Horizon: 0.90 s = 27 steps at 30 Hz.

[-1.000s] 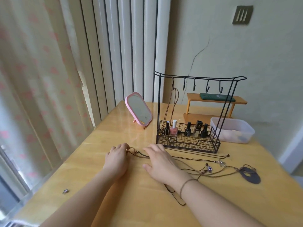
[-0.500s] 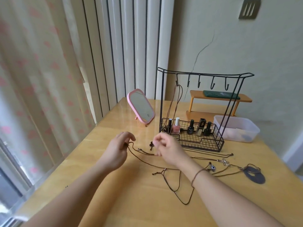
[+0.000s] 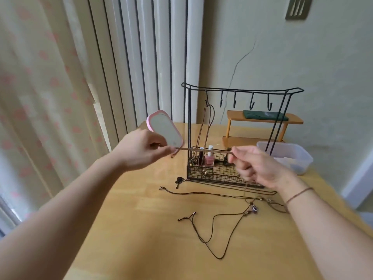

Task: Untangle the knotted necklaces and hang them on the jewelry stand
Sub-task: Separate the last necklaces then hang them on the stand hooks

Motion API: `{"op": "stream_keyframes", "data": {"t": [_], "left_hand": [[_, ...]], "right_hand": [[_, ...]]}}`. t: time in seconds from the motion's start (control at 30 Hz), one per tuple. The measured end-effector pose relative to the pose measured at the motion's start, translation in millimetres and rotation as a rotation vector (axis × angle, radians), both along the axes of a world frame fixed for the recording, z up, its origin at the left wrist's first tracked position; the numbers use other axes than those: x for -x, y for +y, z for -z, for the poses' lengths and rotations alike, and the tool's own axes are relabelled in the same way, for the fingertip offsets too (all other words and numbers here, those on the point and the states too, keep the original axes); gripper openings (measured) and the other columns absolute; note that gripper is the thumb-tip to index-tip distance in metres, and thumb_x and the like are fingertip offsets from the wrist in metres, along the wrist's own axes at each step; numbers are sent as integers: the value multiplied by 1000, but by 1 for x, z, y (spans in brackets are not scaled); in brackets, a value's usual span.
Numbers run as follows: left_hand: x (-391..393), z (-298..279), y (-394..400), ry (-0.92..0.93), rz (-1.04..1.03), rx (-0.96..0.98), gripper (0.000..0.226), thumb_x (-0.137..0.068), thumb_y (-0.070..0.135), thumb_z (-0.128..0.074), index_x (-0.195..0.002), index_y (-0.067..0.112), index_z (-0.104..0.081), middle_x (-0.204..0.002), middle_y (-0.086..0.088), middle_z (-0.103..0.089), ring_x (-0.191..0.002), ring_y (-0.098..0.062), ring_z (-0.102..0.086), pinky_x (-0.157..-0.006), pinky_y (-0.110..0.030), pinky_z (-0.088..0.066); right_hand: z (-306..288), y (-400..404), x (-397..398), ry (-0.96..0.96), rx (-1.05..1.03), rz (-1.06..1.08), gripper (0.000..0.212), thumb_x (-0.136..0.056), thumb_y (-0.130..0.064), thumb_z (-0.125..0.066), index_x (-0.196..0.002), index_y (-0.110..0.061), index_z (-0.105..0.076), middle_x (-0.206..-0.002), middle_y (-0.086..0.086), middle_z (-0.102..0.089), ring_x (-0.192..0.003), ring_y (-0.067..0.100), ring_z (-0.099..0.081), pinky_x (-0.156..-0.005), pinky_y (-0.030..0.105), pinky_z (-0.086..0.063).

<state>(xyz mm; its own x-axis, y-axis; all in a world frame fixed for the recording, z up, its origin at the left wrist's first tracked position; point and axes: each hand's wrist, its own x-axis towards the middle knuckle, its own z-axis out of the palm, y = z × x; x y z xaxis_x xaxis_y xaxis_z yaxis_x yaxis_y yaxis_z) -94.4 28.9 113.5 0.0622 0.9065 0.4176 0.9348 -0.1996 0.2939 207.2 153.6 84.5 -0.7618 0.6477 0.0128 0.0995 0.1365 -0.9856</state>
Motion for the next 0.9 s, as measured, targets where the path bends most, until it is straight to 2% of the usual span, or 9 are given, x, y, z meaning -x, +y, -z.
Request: {"op": "stream_keyframes", "data": {"t": [0.07,0.13,0.27,0.33,0.43,0.5,0.67,0.77,0.9], "left_hand": [[4,8,8,-183,-11,-54,39,-92,50,-63,-63,23,-63,-47,11,-50,-45,-7,-44,-48,-28,-34],[-4,14,16,-337,-44,-148,34,-91,40,-64,-70,13,-70,-47,9,-49,-43,-6,-44,-46,-21,-33],[-39,4,34,-564,-137,-382,13,-87,33,-71,-92,22,-76,-68,20,-65,-60,1,-62,-51,-11,-45],[-53,-10,45,-707,-173,-476,10,-87,34,-74,-95,29,-73,-77,20,-68,-72,2,-67,-58,-12,-52],[-56,-26,65,-870,-237,-557,11,-87,37,-74,-92,28,-75,-78,17,-70,-69,7,-65,-59,-12,-51],[-49,-30,76,-946,-297,-560,16,-87,39,-75,-92,23,-77,-78,12,-71,-68,0,-66,-60,-18,-52],[-27,-23,92,-962,-445,-439,17,-87,38,-74,-83,21,-76,-76,1,-70,-67,-16,-62,-56,-27,-50],[-22,-8,96,-896,-495,-339,12,-86,35,-75,-79,24,-74,-82,3,-71,-78,-16,-66,-58,-32,-57],[-21,9,90,-825,-513,-291,13,-87,31,-74,-85,19,-78,-80,5,-70,-75,-9,-66,-59,-32,-61]], "right_hand": [[-6,8,-19,-63,-71,40,54,-65,-70,-77,-80,-19,-70,-53,-4,-32,-45,14,-24,-43,23,-20],[-16,9,-30,-97,-131,51,41,-76,-63,-71,-79,-22,-72,-52,-2,-34,-45,15,-26,-42,21,-26],[-43,-3,-17,45,-269,233,24,-87,-41,-57,-75,-26,-73,-49,2,-36,-42,17,-26,-40,19,-28],[-58,-5,2,113,-420,411,24,-92,-40,-59,-78,-26,-72,-54,1,-51,-40,14,-41,-45,19,-37],[-75,5,28,81,-697,690,25,-97,-38,-60,-86,-21,-74,-81,-1,-74,-75,25,-69,-70,40,-57],[-84,15,42,57,-818,791,28,-97,-39,-60,-86,-18,-75,-78,3,-74,-64,23,-66,-58,33,-54],[-85,34,66,-99,-1016,902,34,-96,-38,-60,-75,-16,-74,-56,0,-63,-50,20,-57,-50,28,-49],[-77,37,73,-322,-1133,958,39,-97,-35,-57,-66,-14,-66,-54,1,-57,-54,24,-57,-50,26,-46],[-63,37,71,-361,-1257,899,38,-101,-36,-50,-76,-17,-72,-56,0,-59,-55,24,-59,-55,32,-54]]}}
